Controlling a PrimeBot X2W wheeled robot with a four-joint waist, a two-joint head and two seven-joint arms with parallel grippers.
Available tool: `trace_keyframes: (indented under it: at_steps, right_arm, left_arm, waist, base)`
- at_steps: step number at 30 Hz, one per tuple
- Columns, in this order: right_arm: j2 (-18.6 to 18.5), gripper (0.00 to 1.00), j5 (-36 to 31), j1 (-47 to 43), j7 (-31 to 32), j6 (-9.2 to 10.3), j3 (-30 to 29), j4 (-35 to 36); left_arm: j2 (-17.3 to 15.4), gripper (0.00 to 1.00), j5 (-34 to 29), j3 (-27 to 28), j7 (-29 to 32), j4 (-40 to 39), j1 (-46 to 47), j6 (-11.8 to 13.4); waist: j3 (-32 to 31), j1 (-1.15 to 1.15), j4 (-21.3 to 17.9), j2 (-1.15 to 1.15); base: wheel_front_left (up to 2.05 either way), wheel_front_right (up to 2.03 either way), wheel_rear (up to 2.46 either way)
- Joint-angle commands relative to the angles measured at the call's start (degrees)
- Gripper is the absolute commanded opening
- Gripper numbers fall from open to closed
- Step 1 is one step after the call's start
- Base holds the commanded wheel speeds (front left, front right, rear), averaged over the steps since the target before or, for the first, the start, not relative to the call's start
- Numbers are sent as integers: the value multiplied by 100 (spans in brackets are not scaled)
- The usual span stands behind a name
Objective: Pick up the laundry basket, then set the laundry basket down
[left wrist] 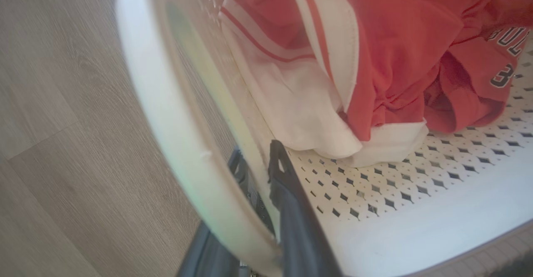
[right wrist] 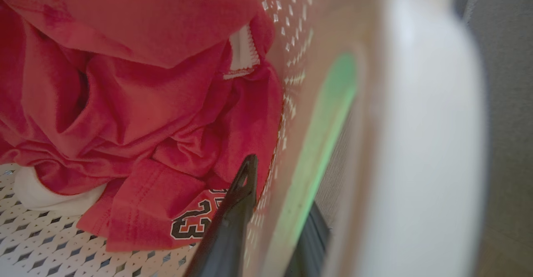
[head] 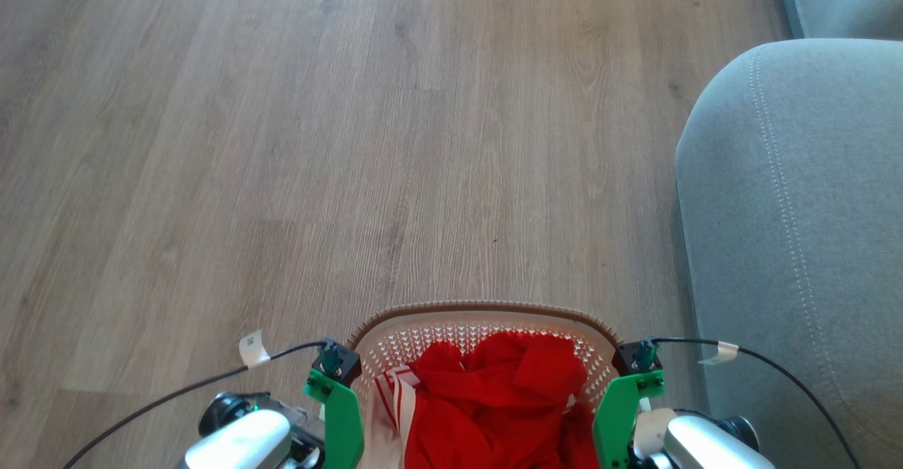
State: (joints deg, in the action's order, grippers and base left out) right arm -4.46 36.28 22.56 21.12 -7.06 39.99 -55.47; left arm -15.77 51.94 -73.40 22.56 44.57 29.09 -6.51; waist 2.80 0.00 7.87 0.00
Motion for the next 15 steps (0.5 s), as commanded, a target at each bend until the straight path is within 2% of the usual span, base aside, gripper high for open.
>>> trace_keyframes:
  at_steps: [1,15]
  right_arm:
    - [158,0,-98,139,-53,-43,79,321]
    - [158,0,-164,74,-36,-43,60,405]
  left_arm:
    - [88,0,-63,4,-61,-165,218,-98]
    - [152,0,90,4,-24,-168,216,-98]
  waist:
    - [3,0,-2,0]
    - [29,0,-22,0]
  base:
    - [0,0,0]
    - [0,0,0]
